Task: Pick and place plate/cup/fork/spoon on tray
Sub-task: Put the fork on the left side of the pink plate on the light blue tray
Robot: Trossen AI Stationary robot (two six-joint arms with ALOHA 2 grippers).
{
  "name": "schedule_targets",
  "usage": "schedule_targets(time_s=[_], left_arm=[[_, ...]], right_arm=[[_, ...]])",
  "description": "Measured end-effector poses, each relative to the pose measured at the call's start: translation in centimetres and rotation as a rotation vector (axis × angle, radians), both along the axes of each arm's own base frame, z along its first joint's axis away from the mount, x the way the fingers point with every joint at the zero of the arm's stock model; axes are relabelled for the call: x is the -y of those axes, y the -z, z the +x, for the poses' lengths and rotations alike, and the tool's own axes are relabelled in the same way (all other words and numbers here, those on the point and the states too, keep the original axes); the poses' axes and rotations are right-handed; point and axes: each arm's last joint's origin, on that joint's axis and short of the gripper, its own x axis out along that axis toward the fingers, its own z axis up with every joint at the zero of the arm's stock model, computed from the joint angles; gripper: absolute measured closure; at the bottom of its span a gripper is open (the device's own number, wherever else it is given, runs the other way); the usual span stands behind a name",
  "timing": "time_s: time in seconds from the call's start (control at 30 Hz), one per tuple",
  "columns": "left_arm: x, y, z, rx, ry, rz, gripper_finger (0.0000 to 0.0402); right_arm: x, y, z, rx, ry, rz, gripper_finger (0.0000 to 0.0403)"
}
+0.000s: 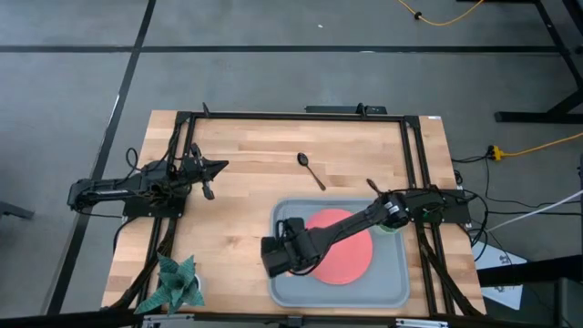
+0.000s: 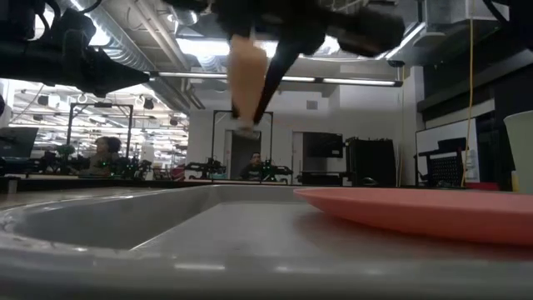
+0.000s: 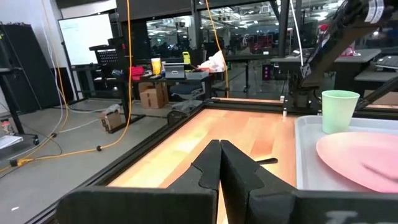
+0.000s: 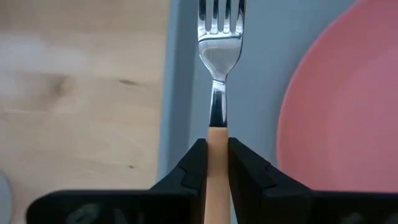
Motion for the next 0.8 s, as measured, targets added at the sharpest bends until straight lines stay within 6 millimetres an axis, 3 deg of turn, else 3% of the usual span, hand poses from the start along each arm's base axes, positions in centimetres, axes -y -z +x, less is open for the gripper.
schedule_targets(time_s=[0.3,0.8], left_arm=[[0.0,0.0,0.0,0.000,0.000,0.000,0.0401],[0.0,0.0,0.0,0.000,0.000,0.000,0.0401]], right_arm=[[-2.3,4.1,1.2,0.009,-0.010,0.099,0.0356],[-2.7,4.6,0.7,-0.031,0.020,0.101,0.0335]])
